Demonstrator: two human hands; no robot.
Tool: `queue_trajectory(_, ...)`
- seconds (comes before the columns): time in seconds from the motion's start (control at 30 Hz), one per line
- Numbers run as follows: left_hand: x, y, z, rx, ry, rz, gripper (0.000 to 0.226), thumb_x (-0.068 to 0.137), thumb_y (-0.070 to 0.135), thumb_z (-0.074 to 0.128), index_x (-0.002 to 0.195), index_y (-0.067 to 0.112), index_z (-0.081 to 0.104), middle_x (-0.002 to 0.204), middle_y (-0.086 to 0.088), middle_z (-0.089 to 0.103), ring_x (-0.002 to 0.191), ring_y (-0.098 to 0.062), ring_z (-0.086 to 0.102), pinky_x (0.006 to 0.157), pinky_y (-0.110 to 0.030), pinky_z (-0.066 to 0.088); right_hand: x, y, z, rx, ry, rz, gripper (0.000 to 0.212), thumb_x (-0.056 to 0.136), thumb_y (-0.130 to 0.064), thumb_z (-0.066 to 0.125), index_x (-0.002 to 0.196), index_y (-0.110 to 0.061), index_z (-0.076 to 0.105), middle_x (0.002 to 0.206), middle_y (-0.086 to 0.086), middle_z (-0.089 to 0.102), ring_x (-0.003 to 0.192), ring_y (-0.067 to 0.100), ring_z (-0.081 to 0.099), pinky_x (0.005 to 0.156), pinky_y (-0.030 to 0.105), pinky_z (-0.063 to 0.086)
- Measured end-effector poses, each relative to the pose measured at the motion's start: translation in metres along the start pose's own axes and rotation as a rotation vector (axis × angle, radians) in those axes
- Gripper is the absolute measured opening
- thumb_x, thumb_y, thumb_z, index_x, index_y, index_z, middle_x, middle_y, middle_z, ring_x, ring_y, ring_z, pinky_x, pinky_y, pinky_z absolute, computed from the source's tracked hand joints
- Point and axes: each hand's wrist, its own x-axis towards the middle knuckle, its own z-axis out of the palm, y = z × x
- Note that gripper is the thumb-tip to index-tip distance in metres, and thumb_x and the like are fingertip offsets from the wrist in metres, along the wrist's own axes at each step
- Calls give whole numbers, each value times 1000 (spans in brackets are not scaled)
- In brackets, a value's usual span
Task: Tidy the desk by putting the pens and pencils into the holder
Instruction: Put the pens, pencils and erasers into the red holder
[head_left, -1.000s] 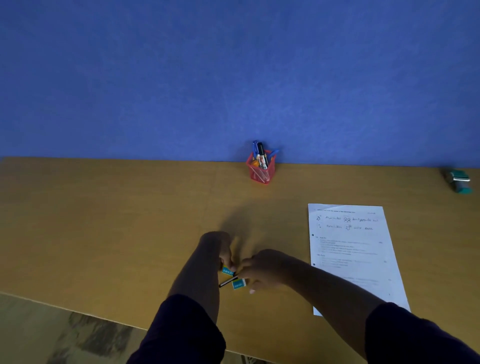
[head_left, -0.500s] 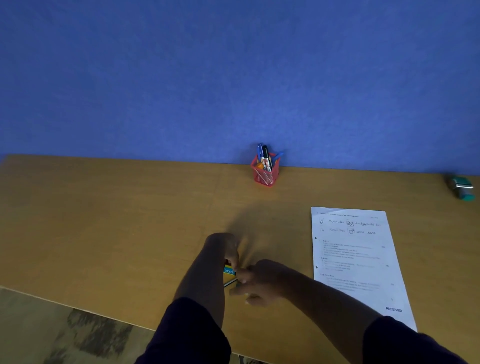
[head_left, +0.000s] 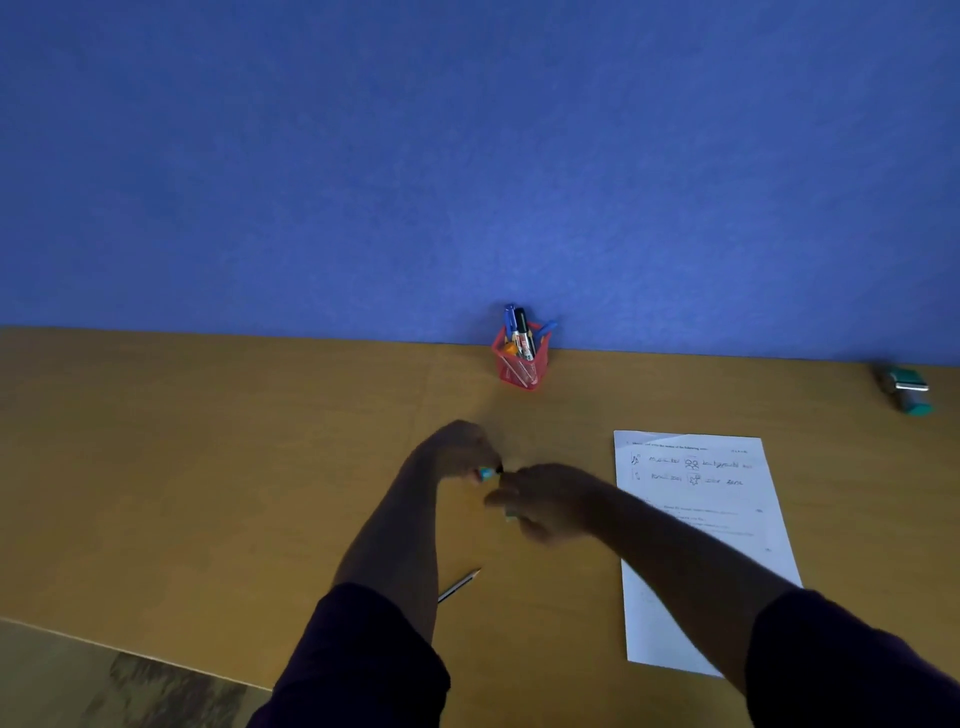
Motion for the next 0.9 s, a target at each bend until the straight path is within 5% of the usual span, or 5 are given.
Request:
queue_trajectory(0.17, 23, 29, -25, -246, 280, 153, 11, 79, 22, 76, 87, 16, 72, 85, -1, 74, 84, -19, 70, 76, -32, 56, 5, 56, -37, 83, 361, 218, 33, 80, -25, 64, 113, -22, 63, 114, 1, 62, 96, 21, 62, 73, 30, 51)
queue_trajectory(0.47, 63, 70, -37, -303, 574, 276, 10, 83, 10, 63, 92, 14, 65, 88, -1, 71, 78, -17, 64, 55, -13, 42, 47, 109, -83, 410, 774, 647, 17, 83, -10, 65, 99, -13, 64, 99, 8, 61, 83, 26, 61, 66, 32, 47)
queue_trajectory(0.6, 75, 69, -32, -175, 558, 275, 14, 87, 11, 59, 97, 15, 68, 93, -6, 72, 86, -26, 65, 67, -32, 50, 59, 110, -81, 418, 775, 704, 13, 86, -5, 60, 98, -8, 65, 100, 11, 64, 85, 27, 61, 69, 38, 52)
queue_trajectory(0.73, 82, 64, -31, 138, 607, 244, 21, 91, 24, 56, 104, 19, 72, 98, -9, 74, 98, -36, 63, 80, -37, 51, 66, 111, -78, 375, 700, 697, 15, 88, -3, 58, 99, -2, 67, 100, 18, 63, 87, 33, 62, 73, 40, 52)
queue_trajectory(0.9, 87, 56, -29, 155, 604, 276, 28, 93, 34, 62, 119, 24, 65, 103, -5, 75, 102, -31, 64, 90, -40, 49, 73, 115, -78, 341, 638, 719, 21, 90, -4, 56, 110, -3, 63, 103, 17, 64, 92, 32, 62, 73, 35, 49)
